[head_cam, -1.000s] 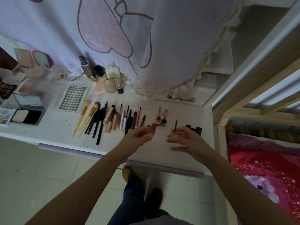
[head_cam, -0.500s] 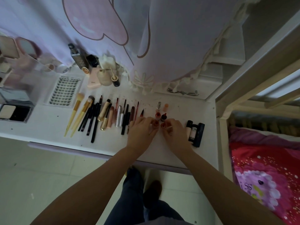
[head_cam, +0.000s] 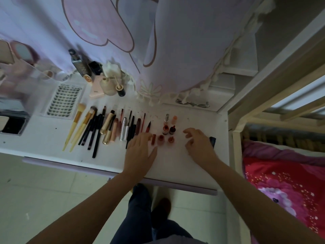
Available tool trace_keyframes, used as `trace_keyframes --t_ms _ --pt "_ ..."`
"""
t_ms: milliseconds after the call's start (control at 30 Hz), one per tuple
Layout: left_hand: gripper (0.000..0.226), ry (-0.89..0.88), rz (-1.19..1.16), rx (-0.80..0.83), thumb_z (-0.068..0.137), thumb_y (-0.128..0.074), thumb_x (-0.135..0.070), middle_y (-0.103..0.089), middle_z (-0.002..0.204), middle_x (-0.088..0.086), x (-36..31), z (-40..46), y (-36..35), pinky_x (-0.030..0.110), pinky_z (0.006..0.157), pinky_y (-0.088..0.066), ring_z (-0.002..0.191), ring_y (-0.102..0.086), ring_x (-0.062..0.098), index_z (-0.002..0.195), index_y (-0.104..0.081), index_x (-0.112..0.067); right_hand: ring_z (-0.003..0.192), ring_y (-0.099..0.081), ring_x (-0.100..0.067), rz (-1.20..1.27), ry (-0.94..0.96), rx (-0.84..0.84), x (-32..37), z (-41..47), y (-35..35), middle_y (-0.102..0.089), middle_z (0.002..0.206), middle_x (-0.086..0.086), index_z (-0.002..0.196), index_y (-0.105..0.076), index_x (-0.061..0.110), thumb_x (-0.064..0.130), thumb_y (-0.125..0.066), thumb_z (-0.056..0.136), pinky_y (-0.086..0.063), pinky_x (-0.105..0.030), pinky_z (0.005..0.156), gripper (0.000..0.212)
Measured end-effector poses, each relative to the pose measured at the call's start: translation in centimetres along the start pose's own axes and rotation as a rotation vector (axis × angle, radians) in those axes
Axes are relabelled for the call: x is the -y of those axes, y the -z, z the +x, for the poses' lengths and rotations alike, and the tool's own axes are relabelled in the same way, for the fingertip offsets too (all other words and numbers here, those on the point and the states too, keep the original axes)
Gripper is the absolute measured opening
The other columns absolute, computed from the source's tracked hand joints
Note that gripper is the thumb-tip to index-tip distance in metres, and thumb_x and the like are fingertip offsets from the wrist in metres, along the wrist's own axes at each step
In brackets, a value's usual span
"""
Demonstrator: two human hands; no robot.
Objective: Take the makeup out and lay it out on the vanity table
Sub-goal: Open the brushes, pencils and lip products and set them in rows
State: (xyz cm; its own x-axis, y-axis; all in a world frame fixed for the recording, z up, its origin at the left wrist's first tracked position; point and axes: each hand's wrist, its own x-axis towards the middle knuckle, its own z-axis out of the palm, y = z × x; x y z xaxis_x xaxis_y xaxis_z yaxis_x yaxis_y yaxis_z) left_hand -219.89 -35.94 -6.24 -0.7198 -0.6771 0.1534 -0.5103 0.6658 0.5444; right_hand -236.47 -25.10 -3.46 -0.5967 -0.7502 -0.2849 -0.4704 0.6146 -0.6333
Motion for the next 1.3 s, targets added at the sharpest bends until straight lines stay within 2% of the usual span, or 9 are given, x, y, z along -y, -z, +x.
trace_keyframes --t_ms 67,167,300,500,767,900,1000,1133,1300 --pt "0.018 -0.110 -0.059 0.085 0.086 -0.045 -0.026 -0.059 0.089 0.005 -1.3 -1.6 1.1 0.020 0.071 -0.047 0.074 -0.055 0.015 0.103 -0.046 -0.018 0.098 -0.055 -0.018 -0.092 -0.036 -0.032 -1.1 0.9 2.7 -0.055 0.117 -0.008 0.119 -0.058 0.011 0.002 -0.046 0.092 -0.040 -0.020 0.083 0.032" --pt "0.026 -0.156 -0.136 0.475 0.098 -0.039 -0.019 -0.054 0.108 0.002 -5.7 -2.0 0.6 0.023 0.076 -0.046 0.081 -0.049 0.009 0.122 -0.048 -0.015 0.104 -0.057 -0.022 -0.261 -0.079 0.028 -2.8 2.7 4.9 -0.057 0.120 -0.009 0.118 -0.060 0.013 0.011 -0.042 0.096 -0.040 -0.024 0.085 0.028" --pt "0.030 -0.065 0.062 0.477 0.099 -0.034 -0.013 -0.046 0.122 0.008 -9.7 0.8 -4.1 0.027 0.074 -0.048 0.093 -0.057 0.021 0.128 -0.039 -0.008 0.106 -0.055 -0.026 -0.560 -0.081 0.152 -3.6 4.1 5.3 -0.060 0.118 -0.007 0.118 -0.057 0.018 0.028 -0.034 0.099 -0.044 -0.039 0.092 0.031" --pt "0.031 0.088 0.253 0.555 0.101 -0.034 -0.026 -0.047 0.120 0.012 -10.9 3.4 -7.0 0.027 0.055 -0.037 0.093 -0.061 0.025 0.123 -0.039 -0.004 0.098 -0.055 -0.025 -0.641 -0.043 0.195 -2.9 4.4 4.6 -0.063 0.105 -0.005 0.104 -0.057 0.017 0.039 -0.033 0.098 -0.034 -0.038 0.086 0.033" --pt "0.029 0.198 0.009 0.495 0.099 -0.038 -0.020 -0.052 0.116 0.017 -11.5 3.2 -4.8 0.039 0.080 -0.045 0.102 -0.054 0.032 0.121 -0.041 -0.002 0.088 -0.055 -0.022 -0.523 -0.038 0.223 -1.4 4.5 4.9 -0.057 0.084 -0.001 0.070 -0.047 0.021 0.048 -0.032 0.098 -0.036 -0.038 0.088 0.041" --pt "0.024 0.188 0.007 0.411 0.100 -0.034 -0.022 -0.060 0.101 0.010 -11.7 2.6 -3.7 0.028 0.060 -0.043 0.078 -0.059 0.022 0.115 -0.041 -0.005 0.071 -0.060 -0.022 -0.268 -0.097 0.293 -0.4 3.5 6.8 -0.063 0.071 -0.007 0.072 -0.060 0.010 0.051 -0.034 0.097 -0.046 -0.030 0.072 0.055" --pt "0.026 0.087 0.018 0.402 0.102 -0.029 -0.029 -0.049 0.074 -0.004 -11.7 2.1 -2.2 0.019 0.044 -0.027 0.056 -0.043 0.011 0.112 -0.042 -0.008 0.052 -0.049 -0.011 -0.069 -0.103 0.367 0.7 2.0 8.2 -0.056 0.060 -0.002 0.066 -0.058 0.010 0.044 -0.043 0.097 -0.039 -0.020 0.053 0.049" --pt "0.032 0.005 -0.081 0.436 0.102 -0.027 -0.034 -0.049 0.074 -0.003 -11.6 2.0 0.7 0.024 0.049 -0.034 0.061 -0.047 0.015 0.107 -0.046 -0.008 0.037 -0.035 -0.005 0.214 -0.096 0.389 1.5 -0.2 9.3 -0.045 0.054 -0.001 0.071 -0.055 0.006 0.036 -0.047 0.097 -0.031 -0.015 0.041 0.040" --pt "0.028 0.040 -0.319 0.518 0.102 -0.027 -0.032 -0.045 0.065 -0.007 -12.0 2.1 3.2 0.018 0.046 -0.031 0.051 -0.039 0.008 0.091 -0.046 -0.014 0.043 -0.037 -0.007 0.284 -0.036 0.348 2.7 -2.0 9.7 -0.045 0.058 0.001 0.073 -0.052 0.010 0.033 -0.045 0.098 -0.034 -0.017 0.044 0.035"
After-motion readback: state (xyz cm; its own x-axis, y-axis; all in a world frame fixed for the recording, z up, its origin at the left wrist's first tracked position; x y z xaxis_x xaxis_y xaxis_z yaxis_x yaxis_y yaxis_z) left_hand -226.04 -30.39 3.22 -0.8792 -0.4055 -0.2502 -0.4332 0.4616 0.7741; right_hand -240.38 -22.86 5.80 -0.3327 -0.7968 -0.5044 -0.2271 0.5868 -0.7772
